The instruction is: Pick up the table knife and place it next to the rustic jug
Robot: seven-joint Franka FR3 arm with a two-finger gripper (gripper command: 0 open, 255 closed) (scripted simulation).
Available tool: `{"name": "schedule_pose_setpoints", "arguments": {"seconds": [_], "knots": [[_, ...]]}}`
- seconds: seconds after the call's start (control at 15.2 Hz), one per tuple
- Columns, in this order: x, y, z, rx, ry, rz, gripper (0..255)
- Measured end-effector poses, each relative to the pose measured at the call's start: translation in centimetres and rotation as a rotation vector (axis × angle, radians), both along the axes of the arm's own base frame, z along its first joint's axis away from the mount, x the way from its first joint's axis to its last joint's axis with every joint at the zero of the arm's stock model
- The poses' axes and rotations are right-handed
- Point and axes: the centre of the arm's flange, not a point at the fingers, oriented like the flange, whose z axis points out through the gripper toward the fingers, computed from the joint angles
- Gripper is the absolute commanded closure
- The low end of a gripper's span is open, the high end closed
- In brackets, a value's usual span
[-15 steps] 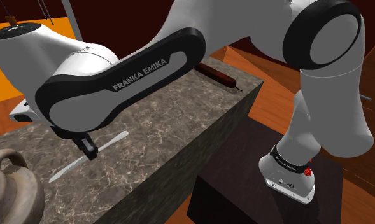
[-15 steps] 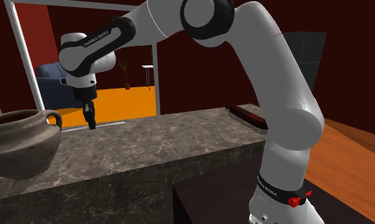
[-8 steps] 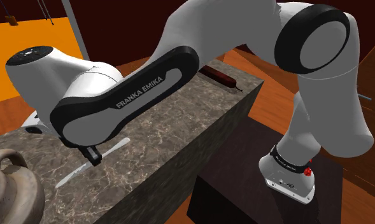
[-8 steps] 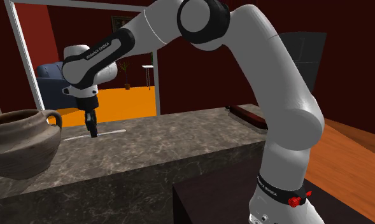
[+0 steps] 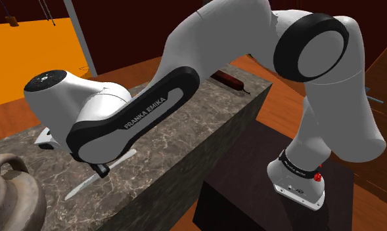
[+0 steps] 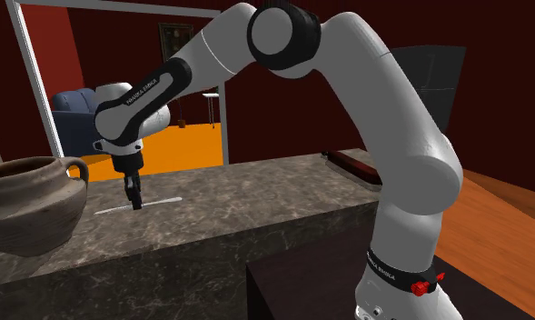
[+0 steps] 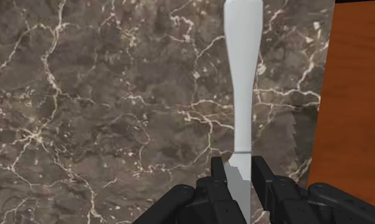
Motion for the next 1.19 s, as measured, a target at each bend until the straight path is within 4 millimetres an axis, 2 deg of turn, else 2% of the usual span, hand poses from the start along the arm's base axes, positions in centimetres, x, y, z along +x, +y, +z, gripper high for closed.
{"name": "schedule_pose_setpoints", "arguments": {"seconds": [0.92,1.19], "knots": [[0.0,0.0,-7.4,0.000,0.000,0.000,255],[0.0,0.1,-7.7,0.000,0.000,0.000,255]]}}
